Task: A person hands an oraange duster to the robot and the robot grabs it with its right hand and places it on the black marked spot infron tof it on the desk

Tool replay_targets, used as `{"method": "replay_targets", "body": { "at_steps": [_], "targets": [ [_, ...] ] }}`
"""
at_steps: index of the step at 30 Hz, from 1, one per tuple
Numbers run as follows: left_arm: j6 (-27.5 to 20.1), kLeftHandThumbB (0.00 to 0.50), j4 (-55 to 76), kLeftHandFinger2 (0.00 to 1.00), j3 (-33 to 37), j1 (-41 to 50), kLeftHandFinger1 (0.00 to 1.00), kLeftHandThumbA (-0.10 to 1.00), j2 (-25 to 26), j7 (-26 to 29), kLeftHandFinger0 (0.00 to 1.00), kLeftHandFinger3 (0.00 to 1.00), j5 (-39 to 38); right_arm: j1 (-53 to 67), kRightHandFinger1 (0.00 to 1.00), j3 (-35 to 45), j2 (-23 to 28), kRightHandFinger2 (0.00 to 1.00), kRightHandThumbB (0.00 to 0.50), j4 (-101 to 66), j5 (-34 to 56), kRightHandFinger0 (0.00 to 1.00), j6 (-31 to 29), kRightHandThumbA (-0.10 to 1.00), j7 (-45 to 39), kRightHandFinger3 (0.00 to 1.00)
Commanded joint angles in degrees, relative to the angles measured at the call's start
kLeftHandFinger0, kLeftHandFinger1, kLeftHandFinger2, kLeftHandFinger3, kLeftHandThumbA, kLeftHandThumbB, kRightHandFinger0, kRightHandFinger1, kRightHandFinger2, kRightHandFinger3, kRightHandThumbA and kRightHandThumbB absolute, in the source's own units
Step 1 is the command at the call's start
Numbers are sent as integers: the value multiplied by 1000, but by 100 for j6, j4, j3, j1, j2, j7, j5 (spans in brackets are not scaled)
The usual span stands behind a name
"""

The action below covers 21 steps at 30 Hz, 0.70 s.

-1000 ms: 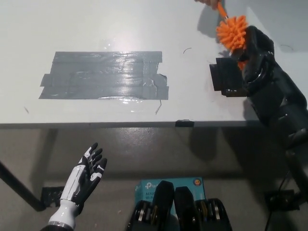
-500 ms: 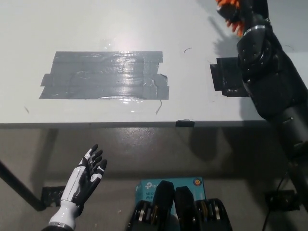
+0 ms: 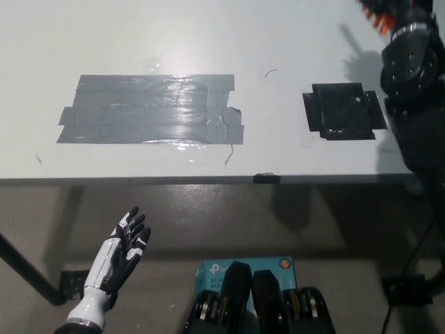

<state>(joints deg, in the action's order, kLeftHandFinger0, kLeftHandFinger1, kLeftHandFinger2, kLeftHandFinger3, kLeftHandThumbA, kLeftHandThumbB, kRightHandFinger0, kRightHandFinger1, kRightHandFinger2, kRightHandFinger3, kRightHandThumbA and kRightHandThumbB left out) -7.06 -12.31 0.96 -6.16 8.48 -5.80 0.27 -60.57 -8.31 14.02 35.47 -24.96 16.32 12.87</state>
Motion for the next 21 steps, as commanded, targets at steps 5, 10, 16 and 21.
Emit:
{"method": "replay_targets", "body": {
  "at_steps": [5,10,16,21],
  "targets": [
    [-140,121,141,1000,-21,-188,1000,723,105,-128,1000,1000,-85,-152,481,87,-121,855,240,1282,304,15,-355,-100,-101,882],
    [-177,120,96,1000,-10,-249,1000,735,125,-127,1000,1000,-37,-165,515,5,-189,902,232,1697,321,14,-545,-100,-118,928],
    [-173,126,110,1000,2,-251,1000,747,123,-132,997,1000,-27,-183,950,-227,-203,1000,300,1870,272,415,-498,-82,-561,1000],
    [-239,121,22,1000,5,-283,1000,749,128,-135,993,1000,-10,-190,1000,-477,-50,1000,393,1527,401,1000,-241,325,-1637,1000]
  ]
}}
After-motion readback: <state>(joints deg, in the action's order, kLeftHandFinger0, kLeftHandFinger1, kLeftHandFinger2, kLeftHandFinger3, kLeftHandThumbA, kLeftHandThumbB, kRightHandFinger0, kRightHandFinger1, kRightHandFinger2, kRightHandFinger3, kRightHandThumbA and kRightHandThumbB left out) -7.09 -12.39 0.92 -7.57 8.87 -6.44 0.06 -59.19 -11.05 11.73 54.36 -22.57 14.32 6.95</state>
